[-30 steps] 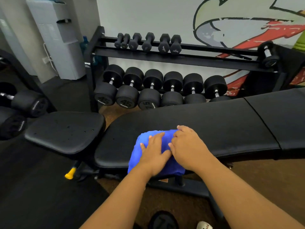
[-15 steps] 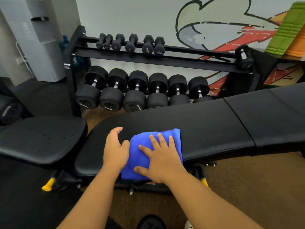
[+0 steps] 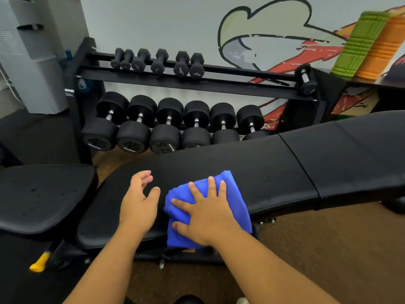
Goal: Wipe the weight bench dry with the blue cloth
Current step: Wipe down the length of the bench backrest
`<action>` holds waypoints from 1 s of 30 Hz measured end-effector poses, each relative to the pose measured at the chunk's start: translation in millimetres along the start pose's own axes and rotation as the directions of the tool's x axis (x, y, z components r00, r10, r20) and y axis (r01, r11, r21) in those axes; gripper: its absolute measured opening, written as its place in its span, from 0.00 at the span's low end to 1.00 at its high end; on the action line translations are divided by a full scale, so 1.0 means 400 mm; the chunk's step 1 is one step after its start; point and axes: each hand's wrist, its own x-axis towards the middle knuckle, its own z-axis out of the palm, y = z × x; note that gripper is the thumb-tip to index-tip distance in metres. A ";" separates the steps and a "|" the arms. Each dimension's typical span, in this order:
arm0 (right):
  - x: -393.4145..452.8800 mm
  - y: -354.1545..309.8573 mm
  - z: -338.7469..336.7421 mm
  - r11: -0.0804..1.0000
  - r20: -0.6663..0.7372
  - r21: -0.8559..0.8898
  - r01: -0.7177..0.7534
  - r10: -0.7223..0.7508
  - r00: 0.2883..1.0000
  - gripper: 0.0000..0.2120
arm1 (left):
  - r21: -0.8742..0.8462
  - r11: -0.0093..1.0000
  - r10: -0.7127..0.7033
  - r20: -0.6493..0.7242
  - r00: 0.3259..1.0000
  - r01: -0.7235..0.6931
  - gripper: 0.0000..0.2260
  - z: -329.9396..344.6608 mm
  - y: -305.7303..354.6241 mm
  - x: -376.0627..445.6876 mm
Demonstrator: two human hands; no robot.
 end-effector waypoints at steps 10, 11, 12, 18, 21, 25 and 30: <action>-0.017 0.177 -0.035 0.973 -0.042 0.037 -0.229 0.231 0.972 0.25 | 0.169 0.977 -0.161 0.166 0.973 0.133 0.20 0.015 -0.009 -0.024; -0.018 0.170 -0.035 0.979 -0.046 0.037 -0.198 0.200 0.979 0.25 | 0.194 0.970 -0.181 0.171 0.969 0.147 0.21 0.017 -0.010 -0.031; -0.029 0.165 -0.029 0.989 -0.056 0.046 -0.140 0.142 0.988 0.26 | 0.219 0.964 -0.190 0.170 0.967 0.151 0.22 0.021 -0.010 -0.036; -0.186 0.265 -0.022 0.992 -0.097 0.121 -0.020 0.032 0.995 0.34 | 0.305 0.937 -0.210 0.095 0.973 0.173 0.23 0.022 -0.009 -0.037; -0.163 0.346 -0.048 0.979 -0.072 0.064 -0.194 0.198 0.978 0.30 | 0.352 0.921 -0.214 0.092 0.972 0.169 0.23 0.023 -0.008 -0.034; -0.049 0.297 -0.061 0.961 -0.007 0.042 -0.272 0.273 0.962 0.24 | 0.428 0.894 -0.203 0.118 0.972 0.135 0.24 0.039 0.011 -0.036; -0.095 0.151 -0.030 0.987 -0.031 0.156 -0.033 0.038 0.999 0.24 | 0.532 0.838 -0.219 0.116 0.969 0.125 0.27 0.045 0.028 -0.018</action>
